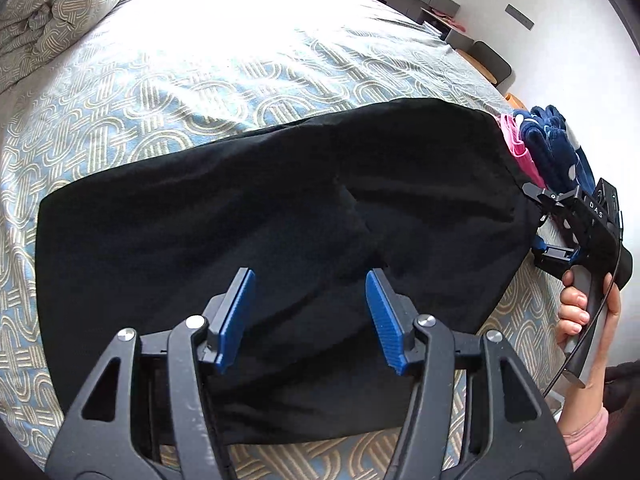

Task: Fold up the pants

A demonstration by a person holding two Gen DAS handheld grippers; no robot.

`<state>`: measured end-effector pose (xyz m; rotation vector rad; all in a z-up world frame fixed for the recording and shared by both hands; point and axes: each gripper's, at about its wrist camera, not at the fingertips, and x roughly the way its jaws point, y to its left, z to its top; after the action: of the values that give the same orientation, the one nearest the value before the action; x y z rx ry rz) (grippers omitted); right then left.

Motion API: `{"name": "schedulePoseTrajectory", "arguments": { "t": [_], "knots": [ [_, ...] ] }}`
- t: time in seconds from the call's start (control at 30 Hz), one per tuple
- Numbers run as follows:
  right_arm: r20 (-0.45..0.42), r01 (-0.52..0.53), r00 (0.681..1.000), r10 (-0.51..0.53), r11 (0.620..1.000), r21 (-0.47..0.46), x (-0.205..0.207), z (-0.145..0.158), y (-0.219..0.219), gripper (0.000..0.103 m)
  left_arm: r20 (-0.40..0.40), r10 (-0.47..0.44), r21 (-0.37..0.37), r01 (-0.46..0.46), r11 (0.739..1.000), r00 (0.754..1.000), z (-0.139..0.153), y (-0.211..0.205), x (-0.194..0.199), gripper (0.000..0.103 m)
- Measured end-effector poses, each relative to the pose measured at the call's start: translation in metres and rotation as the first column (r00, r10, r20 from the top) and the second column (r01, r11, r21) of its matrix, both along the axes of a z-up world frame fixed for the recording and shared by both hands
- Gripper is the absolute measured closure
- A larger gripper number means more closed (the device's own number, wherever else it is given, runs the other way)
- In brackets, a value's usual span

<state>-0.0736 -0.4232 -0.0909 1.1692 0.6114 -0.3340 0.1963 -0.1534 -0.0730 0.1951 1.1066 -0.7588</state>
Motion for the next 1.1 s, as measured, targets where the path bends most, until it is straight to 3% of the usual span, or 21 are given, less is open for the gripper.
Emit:
{"name": "schedulePoseTrajectory", "arguments": {
  "t": [0.17,0.23,0.3,0.33,0.37,0.47,0.57,0.8,0.87,0.97,1.0,1.1],
  "knots": [
    [0.034,0.088,0.995,-0.090,0.994,0.060,0.001,-0.005,-0.011,0.028,-0.037,-0.010,0.032,0.011,0.999,0.999,-0.024,-0.013,0.001,0.044],
    [0.028,0.111,0.993,-0.113,0.993,0.045,0.005,-0.004,-0.008,0.028,-0.013,-0.011,0.020,0.011,1.000,1.000,-0.025,-0.014,-0.003,0.044],
    [0.009,0.121,0.993,-0.121,0.993,0.013,0.008,0.000,-0.004,0.047,-0.038,-0.039,0.000,0.039,0.999,0.999,-0.025,-0.015,-0.006,0.044],
    [-0.014,0.134,0.991,-0.134,0.991,-0.010,0.008,0.002,-0.003,0.072,-0.054,-0.040,-0.015,0.039,0.999,0.998,-0.024,-0.013,-0.005,0.044],
    [-0.033,0.140,0.989,-0.141,0.990,-0.029,0.007,0.003,-0.003,0.080,-0.081,-0.039,-0.038,0.036,0.999,0.996,-0.023,-0.011,-0.004,0.044],
    [-0.009,0.131,0.991,-0.132,0.990,-0.047,0.004,0.011,-0.001,0.083,-0.182,-0.024,-0.130,0.001,0.991,0.983,-0.020,-0.005,0.004,0.044],
    [-0.025,0.091,0.995,-0.095,0.985,-0.145,0.013,0.029,0.006,0.083,-0.249,-0.012,-0.211,-0.043,0.976,0.968,-0.018,-0.005,0.011,0.044],
    [-0.021,0.040,0.999,-0.048,0.959,-0.281,0.035,0.064,0.026,0.085,-0.313,-0.037,-0.238,-0.041,0.970,0.949,-0.036,-0.001,0.013,0.044],
    [-0.028,0.007,0.999,-0.019,0.928,-0.373,0.043,0.082,0.044,0.085,-0.345,-0.031,-0.242,-0.057,0.969,0.938,-0.036,0.007,0.016,0.044],
    [-0.053,-0.080,0.997,0.062,0.838,-0.540,0.061,0.110,0.087,0.085,-0.366,0.012,-0.298,-0.129,0.946,0.931,-0.026,0.041,0.028,0.044],
    [-0.066,-0.123,0.992,0.104,0.791,-0.600,0.068,0.117,0.107,0.085,-0.372,0.037,-0.318,-0.165,0.934,0.928,-0.023,0.059,0.034,0.044],
    [-0.145,-0.270,0.957,0.251,0.588,-0.763,0.097,0.130,0.182,0.085,-0.377,0.115,-0.322,-0.247,0.914,0.919,-0.022,0.108,0.051,0.043]
  ]
}}
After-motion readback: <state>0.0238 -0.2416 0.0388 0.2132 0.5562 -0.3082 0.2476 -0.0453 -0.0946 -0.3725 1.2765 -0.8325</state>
